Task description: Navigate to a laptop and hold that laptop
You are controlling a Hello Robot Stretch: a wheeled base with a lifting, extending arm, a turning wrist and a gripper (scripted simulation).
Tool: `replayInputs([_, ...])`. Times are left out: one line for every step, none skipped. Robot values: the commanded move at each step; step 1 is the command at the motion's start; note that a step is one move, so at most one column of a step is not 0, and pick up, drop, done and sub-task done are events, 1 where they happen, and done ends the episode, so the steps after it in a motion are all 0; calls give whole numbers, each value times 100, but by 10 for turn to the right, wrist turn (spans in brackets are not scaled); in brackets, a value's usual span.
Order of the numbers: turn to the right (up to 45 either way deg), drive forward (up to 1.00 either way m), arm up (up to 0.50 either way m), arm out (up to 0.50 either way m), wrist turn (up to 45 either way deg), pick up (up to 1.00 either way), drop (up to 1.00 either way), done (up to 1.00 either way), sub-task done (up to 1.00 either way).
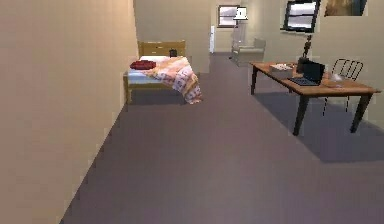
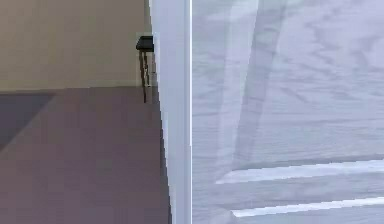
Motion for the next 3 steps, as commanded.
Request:
replayInputs([300,0,0,0,0,0,0,0,0])
replayInputs([0,100,0,0,0,0,0,0,0])
replayInputs([0,100,0,0,0,0,0,0,0])
